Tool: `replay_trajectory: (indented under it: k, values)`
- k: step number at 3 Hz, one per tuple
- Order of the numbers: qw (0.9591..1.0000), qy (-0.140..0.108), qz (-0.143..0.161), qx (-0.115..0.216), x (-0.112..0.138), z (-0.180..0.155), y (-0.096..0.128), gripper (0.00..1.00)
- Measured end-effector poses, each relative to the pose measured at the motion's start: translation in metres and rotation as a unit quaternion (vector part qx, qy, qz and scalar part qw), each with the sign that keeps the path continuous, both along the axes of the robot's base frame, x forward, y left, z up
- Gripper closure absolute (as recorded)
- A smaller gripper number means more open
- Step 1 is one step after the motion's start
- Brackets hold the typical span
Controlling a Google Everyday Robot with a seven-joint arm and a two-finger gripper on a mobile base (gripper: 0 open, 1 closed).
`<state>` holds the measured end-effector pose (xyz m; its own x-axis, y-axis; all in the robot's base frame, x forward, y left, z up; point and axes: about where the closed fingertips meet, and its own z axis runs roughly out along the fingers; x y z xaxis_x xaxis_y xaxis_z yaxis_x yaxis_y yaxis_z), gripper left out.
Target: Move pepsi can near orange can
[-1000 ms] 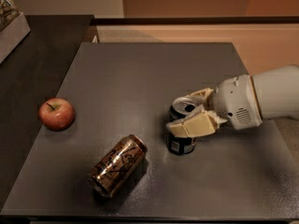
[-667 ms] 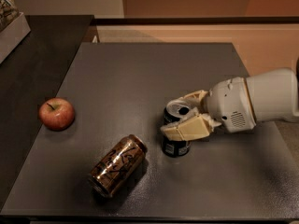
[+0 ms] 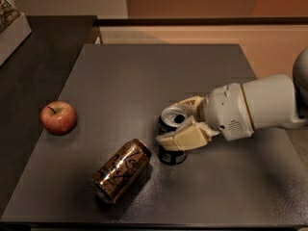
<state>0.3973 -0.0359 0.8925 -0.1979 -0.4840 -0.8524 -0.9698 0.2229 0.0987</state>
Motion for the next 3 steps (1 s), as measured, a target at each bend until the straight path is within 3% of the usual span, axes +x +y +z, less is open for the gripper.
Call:
replay_trajectory:
  k: [3]
  values:
    - [1.0000, 0.000, 0.000, 0.000, -0.0001, 0.0013, 0.0001, 0.13]
